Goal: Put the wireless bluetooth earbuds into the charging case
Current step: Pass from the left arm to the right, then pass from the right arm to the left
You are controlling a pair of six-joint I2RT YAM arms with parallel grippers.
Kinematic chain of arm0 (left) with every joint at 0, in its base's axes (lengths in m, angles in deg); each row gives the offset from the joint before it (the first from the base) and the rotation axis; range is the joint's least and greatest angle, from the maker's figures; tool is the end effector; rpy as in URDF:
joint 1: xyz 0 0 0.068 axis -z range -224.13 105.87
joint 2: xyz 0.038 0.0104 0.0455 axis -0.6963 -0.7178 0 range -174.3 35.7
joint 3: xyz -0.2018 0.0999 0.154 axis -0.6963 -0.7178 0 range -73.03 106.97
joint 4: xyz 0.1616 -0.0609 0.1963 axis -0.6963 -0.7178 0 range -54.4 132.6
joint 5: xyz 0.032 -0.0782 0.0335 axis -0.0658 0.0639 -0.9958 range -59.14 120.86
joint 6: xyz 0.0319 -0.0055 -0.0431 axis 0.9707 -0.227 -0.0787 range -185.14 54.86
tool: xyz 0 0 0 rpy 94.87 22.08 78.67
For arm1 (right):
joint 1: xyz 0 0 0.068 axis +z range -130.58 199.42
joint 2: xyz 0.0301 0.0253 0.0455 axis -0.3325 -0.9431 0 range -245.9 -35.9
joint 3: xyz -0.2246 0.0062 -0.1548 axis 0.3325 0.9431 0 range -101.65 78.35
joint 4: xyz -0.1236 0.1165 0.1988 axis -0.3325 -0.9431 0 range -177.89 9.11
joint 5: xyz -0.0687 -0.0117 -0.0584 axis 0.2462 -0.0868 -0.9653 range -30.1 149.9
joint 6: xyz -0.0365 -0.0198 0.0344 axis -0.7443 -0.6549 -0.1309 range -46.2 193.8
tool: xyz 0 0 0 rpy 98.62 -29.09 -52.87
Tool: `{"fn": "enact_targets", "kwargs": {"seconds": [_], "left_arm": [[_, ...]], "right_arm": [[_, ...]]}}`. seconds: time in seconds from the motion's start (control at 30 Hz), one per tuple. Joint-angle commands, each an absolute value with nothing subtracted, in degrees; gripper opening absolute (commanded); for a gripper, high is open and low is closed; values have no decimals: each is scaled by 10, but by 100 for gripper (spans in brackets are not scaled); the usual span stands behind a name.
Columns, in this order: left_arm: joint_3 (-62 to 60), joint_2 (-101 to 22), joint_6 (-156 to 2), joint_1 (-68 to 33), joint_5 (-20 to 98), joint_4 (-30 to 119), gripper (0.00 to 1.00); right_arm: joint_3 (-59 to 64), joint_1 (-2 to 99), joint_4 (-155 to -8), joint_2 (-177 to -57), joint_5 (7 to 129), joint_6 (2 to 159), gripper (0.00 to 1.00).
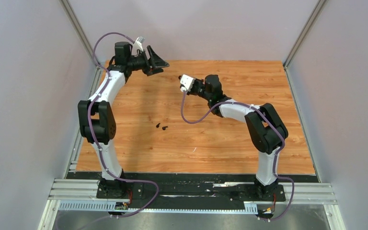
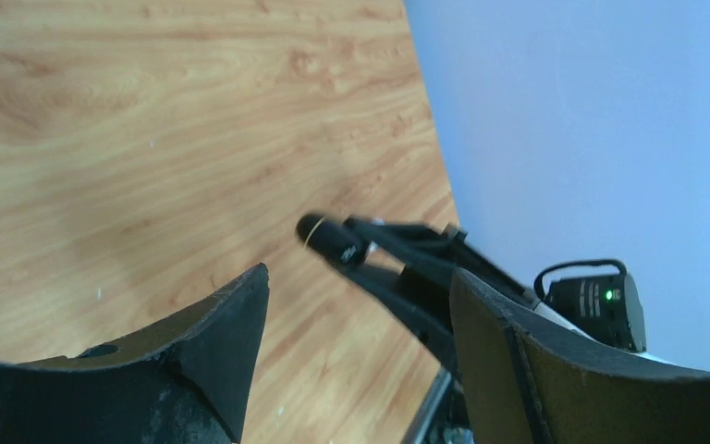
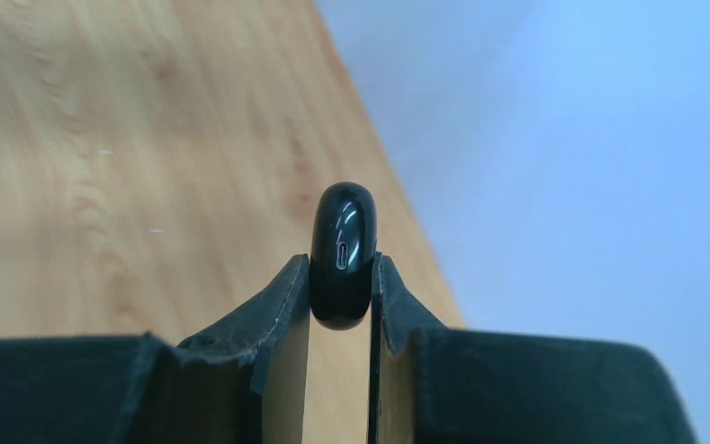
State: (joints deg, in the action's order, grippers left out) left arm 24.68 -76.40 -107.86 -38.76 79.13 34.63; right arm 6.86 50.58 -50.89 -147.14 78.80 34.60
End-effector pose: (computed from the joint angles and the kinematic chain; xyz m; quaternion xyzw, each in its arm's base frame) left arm 0.4574 -0.0696 0.3182 -0.0271 0.7911 -0.5172 0.3255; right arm 0.3779 0.2419 0.2307 -0.5211 0.5556 0.0807 0.6429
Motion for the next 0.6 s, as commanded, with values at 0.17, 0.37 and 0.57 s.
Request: {"fn": "enact_targets", "kwargs": {"seconds": [0.17,0.37,0.57], "left_arm": [[247,-780,-1088,-383,938,340,80],[222,-808,-1266,-368,996,561,76],[252,-836,-1281,-351,1025,556,60]], "right_arm": [[105,491,-278,-1448,884,28,0],[133,501,-239,-1444,945,-46,0],[136,508,-228,-1443,946,-63,0]]}}
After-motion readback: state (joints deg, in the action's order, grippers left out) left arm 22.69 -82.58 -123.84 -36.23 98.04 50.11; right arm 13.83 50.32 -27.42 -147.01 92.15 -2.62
